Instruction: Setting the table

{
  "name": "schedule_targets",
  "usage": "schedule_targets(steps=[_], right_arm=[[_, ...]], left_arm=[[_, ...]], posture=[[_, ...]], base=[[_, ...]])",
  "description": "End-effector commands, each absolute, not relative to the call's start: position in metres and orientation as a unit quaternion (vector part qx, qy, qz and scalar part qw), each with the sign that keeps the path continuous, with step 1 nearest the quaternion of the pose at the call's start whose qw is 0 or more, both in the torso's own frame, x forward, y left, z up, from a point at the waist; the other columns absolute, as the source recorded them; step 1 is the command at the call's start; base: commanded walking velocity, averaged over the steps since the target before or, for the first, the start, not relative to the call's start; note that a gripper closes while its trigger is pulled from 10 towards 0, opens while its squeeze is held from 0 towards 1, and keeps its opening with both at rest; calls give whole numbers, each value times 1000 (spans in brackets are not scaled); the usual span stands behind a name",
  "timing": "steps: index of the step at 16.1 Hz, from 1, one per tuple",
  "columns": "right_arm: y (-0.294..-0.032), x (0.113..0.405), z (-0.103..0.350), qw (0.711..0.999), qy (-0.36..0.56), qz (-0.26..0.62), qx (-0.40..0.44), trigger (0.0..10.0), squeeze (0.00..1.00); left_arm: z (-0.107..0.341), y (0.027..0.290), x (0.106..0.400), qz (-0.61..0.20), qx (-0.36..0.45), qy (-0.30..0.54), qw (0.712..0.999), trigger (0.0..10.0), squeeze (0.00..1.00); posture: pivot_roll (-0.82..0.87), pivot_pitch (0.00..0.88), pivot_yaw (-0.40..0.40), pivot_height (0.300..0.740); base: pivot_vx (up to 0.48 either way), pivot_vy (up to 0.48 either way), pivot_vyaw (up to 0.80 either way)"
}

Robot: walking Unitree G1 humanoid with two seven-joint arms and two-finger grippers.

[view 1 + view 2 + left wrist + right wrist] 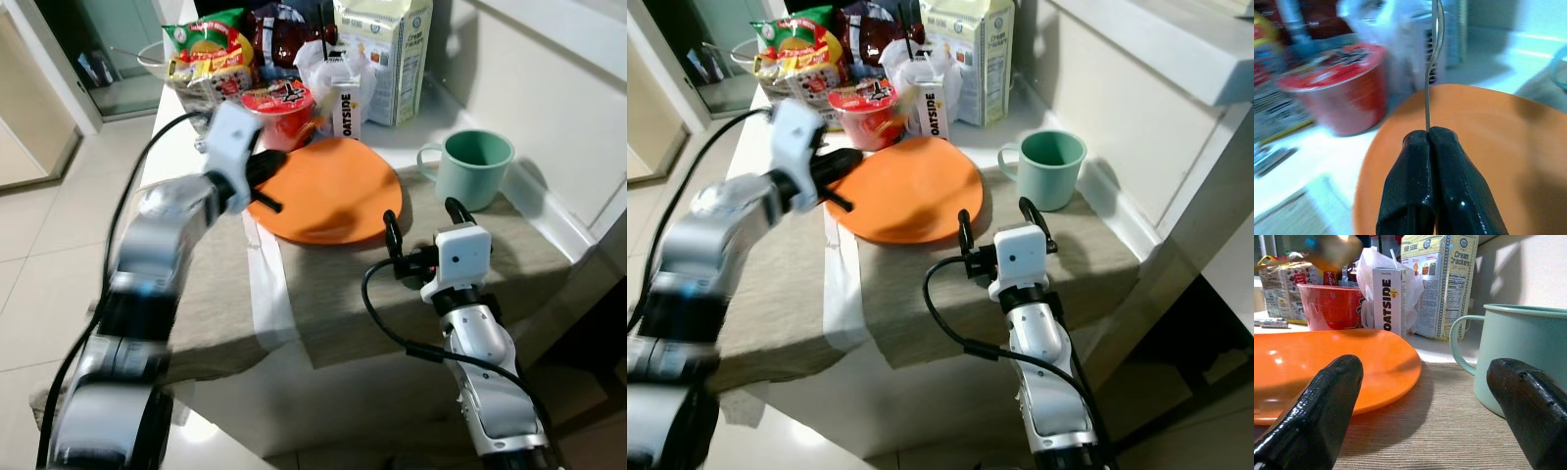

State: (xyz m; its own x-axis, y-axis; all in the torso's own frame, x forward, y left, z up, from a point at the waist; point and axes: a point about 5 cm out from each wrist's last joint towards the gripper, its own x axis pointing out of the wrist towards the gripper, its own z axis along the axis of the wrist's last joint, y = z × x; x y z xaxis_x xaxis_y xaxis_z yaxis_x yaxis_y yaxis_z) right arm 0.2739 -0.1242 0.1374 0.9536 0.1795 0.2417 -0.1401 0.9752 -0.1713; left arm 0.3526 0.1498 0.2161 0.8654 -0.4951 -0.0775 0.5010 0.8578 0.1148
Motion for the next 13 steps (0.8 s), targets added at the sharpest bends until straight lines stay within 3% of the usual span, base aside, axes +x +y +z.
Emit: schedule_targets(steps=[1, 6, 9, 13], right_arm=[[-119, 276, 134, 986, -119, 94, -75, 10000, 0], [-118, 282, 138, 984, -128, 102, -68, 10000, 0], [-118, 281, 136, 984, -128, 102, -67, 10000, 0], [-116, 279, 134, 984, -133, 102, -67, 10000, 0]], left_arm=[[227, 160, 349, -230, 58, -6, 971, 0, 0], [199, 219, 312, -38, 13, -21, 999, 0, 0], [189, 230, 298, 2, 6, -11, 1000, 0, 0], [166, 219, 262, 39, -19, 8, 999, 0, 0]], posture=[[-135, 0, 124, 740], [-102, 0, 117, 740], [-94, 0, 123, 740], [-84, 0, 130, 740]], base=[[0, 0, 0], [0, 0, 0], [0, 0, 0], [0, 0, 0]])
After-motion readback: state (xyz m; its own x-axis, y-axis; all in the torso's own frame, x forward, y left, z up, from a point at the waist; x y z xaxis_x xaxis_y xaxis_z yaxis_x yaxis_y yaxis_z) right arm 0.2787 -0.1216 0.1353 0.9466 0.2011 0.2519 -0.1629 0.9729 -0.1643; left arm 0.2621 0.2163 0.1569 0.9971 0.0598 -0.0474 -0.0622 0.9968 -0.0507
